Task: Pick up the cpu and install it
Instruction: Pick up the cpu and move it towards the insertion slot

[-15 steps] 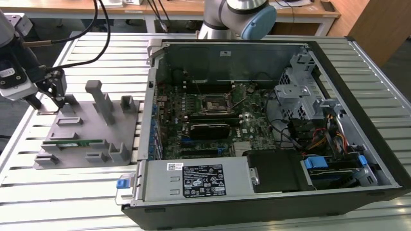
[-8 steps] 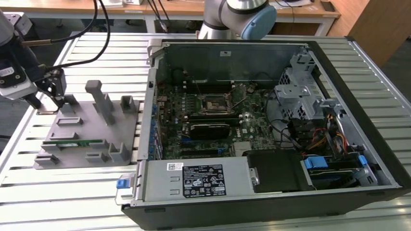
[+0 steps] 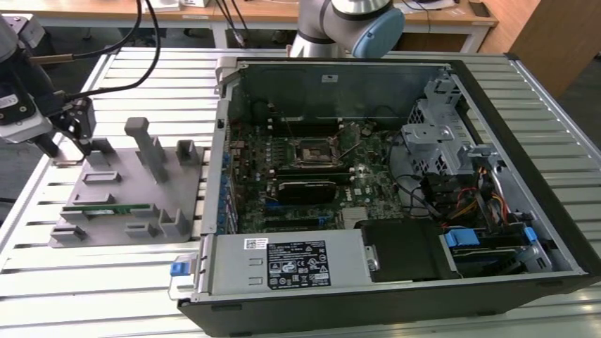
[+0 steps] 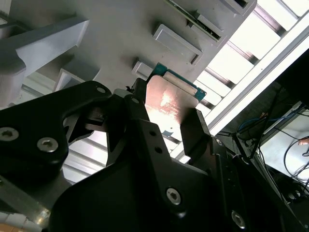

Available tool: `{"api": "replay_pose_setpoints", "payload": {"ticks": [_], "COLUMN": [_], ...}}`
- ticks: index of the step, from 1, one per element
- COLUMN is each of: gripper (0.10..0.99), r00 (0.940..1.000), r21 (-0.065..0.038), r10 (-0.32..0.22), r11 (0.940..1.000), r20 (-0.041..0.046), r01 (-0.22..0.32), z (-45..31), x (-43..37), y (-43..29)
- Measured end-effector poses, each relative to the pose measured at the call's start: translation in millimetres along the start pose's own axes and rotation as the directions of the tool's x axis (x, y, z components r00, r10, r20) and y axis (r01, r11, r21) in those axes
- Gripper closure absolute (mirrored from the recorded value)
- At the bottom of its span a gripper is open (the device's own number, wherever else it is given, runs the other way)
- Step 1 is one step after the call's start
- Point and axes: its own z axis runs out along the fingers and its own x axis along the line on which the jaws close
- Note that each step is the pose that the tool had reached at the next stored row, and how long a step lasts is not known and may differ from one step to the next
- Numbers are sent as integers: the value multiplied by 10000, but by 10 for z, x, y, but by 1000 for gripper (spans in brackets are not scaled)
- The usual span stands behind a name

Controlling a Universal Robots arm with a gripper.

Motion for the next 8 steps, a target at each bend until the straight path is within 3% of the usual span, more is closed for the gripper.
{"api": "replay_pose_setpoints", "payload": {"ticks": [8], "gripper": [557], "r00": [10000], "r21": [-1], "r10": [0], "r11": [10000], "r20": [1], "r01": [0], "z": [-41], "x": [0], "y": [5]}}
